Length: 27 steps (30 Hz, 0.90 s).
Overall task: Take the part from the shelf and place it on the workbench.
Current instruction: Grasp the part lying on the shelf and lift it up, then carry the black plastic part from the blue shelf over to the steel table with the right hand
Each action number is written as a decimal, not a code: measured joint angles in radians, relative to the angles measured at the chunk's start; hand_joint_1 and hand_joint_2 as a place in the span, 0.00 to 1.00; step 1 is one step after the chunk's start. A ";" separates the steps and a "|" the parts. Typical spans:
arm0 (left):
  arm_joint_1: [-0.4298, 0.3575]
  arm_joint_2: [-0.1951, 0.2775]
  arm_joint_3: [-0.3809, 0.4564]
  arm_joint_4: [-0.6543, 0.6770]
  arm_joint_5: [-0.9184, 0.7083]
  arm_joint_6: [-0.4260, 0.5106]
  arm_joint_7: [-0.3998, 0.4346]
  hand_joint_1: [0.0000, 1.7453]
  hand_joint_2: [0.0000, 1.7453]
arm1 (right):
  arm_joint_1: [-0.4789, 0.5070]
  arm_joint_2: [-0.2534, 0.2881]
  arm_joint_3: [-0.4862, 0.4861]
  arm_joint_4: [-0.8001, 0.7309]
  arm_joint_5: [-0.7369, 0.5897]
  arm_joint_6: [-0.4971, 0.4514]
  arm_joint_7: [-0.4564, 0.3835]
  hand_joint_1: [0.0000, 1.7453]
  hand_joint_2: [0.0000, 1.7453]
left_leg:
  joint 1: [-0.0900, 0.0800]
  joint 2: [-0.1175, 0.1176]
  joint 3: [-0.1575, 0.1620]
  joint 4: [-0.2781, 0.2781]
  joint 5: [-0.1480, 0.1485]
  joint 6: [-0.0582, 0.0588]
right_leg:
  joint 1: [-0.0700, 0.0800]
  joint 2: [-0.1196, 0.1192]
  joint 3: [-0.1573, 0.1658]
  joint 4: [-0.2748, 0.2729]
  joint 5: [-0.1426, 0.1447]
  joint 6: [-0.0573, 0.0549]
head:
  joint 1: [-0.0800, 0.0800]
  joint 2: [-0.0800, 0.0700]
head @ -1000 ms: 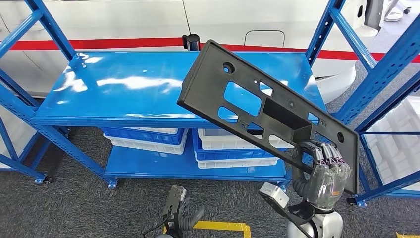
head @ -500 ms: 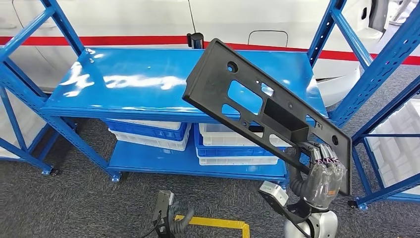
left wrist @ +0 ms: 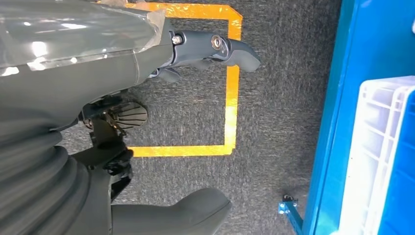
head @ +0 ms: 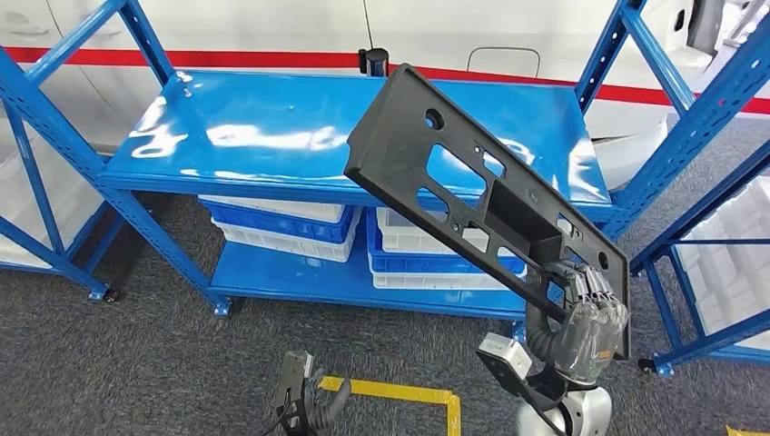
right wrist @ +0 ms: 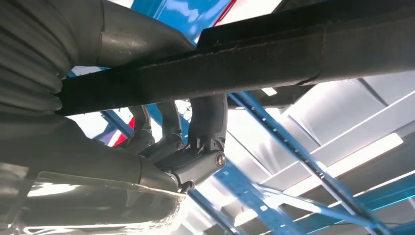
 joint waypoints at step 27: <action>0.019 0.023 0.132 -0.013 -0.049 -0.010 -0.032 0.00 1.00 | 0.009 -0.007 0.046 0.001 -0.075 -0.001 0.000 1.00 1.00 | 0.006 0.007 0.012 -0.034 0.009 0.011 | -0.003 -0.005 -0.100 0.191 -0.022 0.008 | 0.001 0.000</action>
